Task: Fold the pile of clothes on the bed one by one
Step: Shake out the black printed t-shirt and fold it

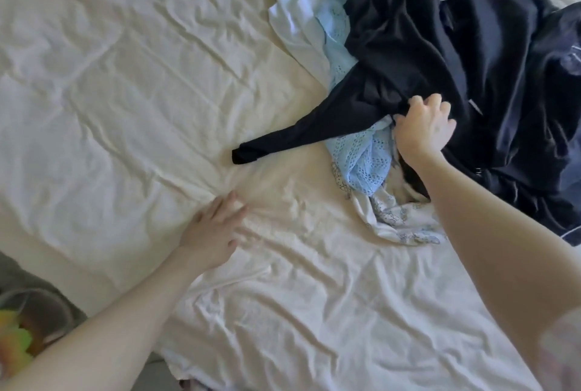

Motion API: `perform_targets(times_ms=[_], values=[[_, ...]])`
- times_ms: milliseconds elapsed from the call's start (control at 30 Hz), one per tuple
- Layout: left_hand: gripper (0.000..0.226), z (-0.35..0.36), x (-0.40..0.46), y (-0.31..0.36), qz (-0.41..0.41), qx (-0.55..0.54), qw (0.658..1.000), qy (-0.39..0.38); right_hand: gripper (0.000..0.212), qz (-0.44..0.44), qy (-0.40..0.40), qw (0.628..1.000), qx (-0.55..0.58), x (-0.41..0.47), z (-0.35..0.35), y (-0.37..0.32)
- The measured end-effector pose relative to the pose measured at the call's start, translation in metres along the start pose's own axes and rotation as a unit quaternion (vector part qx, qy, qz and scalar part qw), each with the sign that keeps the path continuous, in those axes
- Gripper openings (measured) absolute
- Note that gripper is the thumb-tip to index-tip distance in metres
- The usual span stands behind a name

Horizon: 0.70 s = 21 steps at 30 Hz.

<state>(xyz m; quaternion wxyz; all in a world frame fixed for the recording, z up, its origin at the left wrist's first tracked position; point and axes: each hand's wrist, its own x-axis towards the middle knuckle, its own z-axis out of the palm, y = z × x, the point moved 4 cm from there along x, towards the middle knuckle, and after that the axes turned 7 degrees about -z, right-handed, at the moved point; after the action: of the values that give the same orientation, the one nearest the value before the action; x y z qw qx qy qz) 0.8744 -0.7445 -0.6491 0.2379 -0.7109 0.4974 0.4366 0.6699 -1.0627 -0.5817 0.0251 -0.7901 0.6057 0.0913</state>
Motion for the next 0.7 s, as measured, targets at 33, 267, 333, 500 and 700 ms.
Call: perform_targets(times_ms=[33, 267, 333, 500, 700], values=[[0.068, 0.000, 0.005, -0.001, -0.001, -0.003, 1.000, -0.011, 0.029, -0.008, 0.013, 1.000, 0.010, 0.002, 0.002, 0.002], [0.061, -0.016, 0.010, -0.005, 0.008, -0.094, 0.992, -0.089, 0.022, 0.008, 0.069, 0.968, 0.243, -0.048, -0.001, 0.009], [0.056, -0.020, 0.003, -0.004, 0.007, -0.150, 0.986, -0.073, 0.018, 0.004, 0.052, 0.955, 0.291, -0.074, -0.004, 0.007], [0.041, -0.044, -0.018, 0.018, -0.045, -0.476, 0.878, -0.012, 0.008, -0.111, -0.020, 0.922, 0.370, -0.156, -0.016, -0.046], [0.031, -0.078, -0.054, 0.058, 0.006, -0.641, 0.768, 0.017, 0.009, -0.196, -0.093, 0.864, 0.454, -0.234, -0.031, -0.108]])
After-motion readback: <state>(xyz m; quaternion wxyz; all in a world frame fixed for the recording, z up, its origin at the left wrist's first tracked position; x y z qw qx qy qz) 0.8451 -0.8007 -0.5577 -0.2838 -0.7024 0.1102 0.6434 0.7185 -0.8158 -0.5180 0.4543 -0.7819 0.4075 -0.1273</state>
